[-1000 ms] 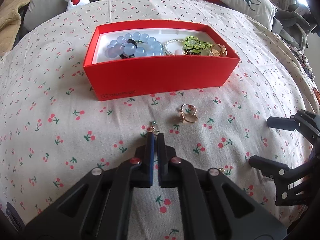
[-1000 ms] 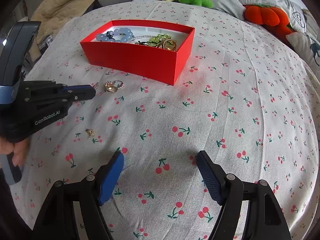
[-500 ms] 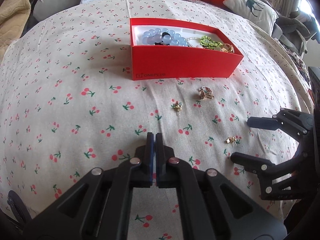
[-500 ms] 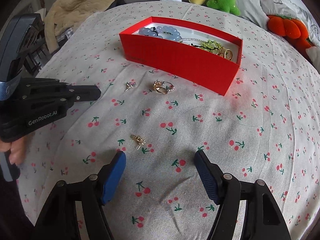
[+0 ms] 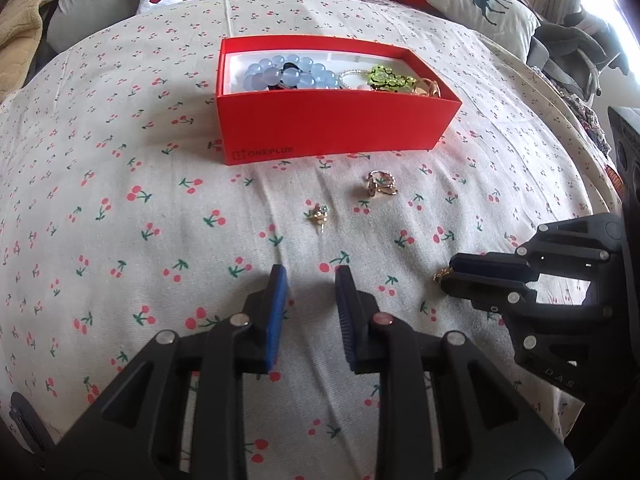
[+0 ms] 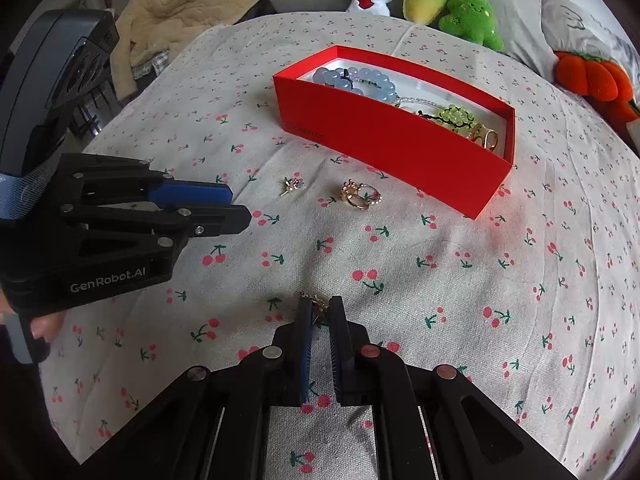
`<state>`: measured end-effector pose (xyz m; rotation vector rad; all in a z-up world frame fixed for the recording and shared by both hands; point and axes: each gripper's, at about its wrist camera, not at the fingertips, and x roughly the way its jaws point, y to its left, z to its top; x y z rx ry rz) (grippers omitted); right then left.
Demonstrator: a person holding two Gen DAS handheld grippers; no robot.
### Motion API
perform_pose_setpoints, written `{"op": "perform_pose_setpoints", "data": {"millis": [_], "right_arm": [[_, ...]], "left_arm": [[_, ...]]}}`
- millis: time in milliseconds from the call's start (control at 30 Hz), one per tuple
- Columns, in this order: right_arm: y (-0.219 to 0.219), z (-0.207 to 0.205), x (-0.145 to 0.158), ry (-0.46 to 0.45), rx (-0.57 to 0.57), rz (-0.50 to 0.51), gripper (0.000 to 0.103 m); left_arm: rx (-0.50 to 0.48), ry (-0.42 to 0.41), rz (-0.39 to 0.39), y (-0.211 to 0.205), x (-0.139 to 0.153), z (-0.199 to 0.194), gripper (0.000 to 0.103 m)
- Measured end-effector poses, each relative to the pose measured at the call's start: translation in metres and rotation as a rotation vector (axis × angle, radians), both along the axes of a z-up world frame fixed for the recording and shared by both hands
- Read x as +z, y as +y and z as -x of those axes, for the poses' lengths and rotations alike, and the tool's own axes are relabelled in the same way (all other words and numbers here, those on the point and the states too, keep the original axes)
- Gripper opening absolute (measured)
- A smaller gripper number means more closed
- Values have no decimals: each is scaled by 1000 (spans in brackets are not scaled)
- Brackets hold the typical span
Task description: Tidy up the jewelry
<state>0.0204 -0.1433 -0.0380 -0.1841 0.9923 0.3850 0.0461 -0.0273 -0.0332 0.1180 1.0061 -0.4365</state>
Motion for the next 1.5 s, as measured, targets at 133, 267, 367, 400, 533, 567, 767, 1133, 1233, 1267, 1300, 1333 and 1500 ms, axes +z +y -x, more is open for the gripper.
{"op": "perform_pose_setpoints", "data": {"millis": [133,267,367,400,533,567,767,1133,1233,1267,1300,1333,1500], "right_arm": [[-19,-1,4,-5,-50,-15,8],[-35,-2,4,2,-83,-21,8],[-40,-2,3,14,-95,-25,8],[-41,-2,3,15,-96,-24,8],[-44,-2,3,18,-102,-26,8],[-45,-1,3,18,-104,-27,8],[-47,-5,6,23,-119,-27,8],[-56,-18,33,2,-172,-81,8],[-58,-23,39,-6,-187,-97,8],[-57,-24,39,-5,-189,-100,8],[-56,-24,39,-2,-189,-102,8],[-55,-25,38,0,-188,-101,8],[-49,-22,31,16,-179,-85,8]], "left_arm": [[-3,-7,-10,-10,-2,-4,30],[12,-11,-10,-17,-4,-12,30],[24,-18,-15,-24,-5,-17,30],[29,-19,-21,-26,-6,-19,30],[56,-18,-45,-30,-6,-23,14],[56,-17,-50,-30,-7,-23,12],[61,-11,-47,-27,-5,-20,4],[72,16,24,-3,26,-17,0],[50,36,57,-3,25,-16,1],[35,35,52,-5,23,-15,7],[20,36,44,-9,20,-14,22],[10,35,30,-13,17,-13,39],[-4,34,-54,-27,-7,-16,43]]}}
